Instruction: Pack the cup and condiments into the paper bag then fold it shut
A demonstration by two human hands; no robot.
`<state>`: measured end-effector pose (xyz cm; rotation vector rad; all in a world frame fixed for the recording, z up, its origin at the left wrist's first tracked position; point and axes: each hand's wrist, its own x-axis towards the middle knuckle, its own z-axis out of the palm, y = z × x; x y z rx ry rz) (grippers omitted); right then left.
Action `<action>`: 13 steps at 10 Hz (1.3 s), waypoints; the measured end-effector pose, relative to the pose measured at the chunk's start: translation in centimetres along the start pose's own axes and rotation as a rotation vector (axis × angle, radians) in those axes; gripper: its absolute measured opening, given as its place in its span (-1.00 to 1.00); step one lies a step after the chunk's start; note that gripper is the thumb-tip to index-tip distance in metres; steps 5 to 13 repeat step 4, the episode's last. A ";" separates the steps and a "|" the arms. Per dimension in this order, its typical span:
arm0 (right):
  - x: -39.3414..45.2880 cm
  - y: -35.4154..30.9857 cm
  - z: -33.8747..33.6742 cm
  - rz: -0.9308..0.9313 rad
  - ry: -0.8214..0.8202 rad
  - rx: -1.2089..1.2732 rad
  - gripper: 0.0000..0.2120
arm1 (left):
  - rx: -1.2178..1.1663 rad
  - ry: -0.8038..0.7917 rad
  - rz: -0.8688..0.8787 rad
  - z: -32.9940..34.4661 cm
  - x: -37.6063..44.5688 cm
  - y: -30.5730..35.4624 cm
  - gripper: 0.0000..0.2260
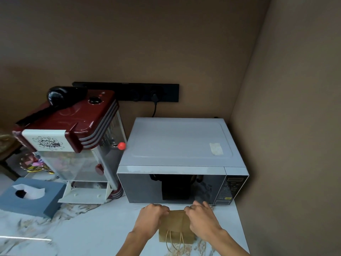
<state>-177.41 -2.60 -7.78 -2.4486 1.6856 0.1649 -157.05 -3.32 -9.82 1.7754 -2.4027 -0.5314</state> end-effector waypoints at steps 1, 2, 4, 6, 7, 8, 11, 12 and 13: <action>-0.3 0.2 -0.3 0.039 -0.022 0.085 -0.70 | 0.005 0.063 0.008 0.2 -0.4 -0.2 -0.70; -0.7 -0.1 -1.0 0.049 -0.019 0.136 -0.70 | -0.024 0.094 0.030 0.5 -0.8 -0.1 -0.67; -1.8 0.4 -3.5 -0.073 0.235 0.241 -0.57 | -0.063 0.344 0.149 -0.5 -1.0 -0.1 -0.58; -1.8 0.4 -3.5 -0.073 0.235 0.241 -0.57 | -0.063 0.344 0.149 -0.5 -1.0 -0.1 -0.58; -1.8 0.4 -3.5 -0.073 0.235 0.241 -0.57 | -0.063 0.344 0.149 -0.5 -1.0 -0.1 -0.58; -1.8 0.4 -3.5 -0.073 0.235 0.241 -0.57 | -0.063 0.344 0.149 -0.5 -1.0 -0.1 -0.58; -1.8 0.4 -3.5 -0.073 0.235 0.241 -0.57 | -0.063 0.344 0.149 -0.5 -1.0 -0.1 -0.58; -1.8 0.4 -3.5 -0.073 0.235 0.241 -0.57 | -0.063 0.344 0.149 -0.5 -1.0 -0.1 -0.58; -1.8 0.4 -3.5 -0.073 0.235 0.241 -0.57 | -0.063 0.344 0.149 -0.5 -1.0 -0.1 -0.58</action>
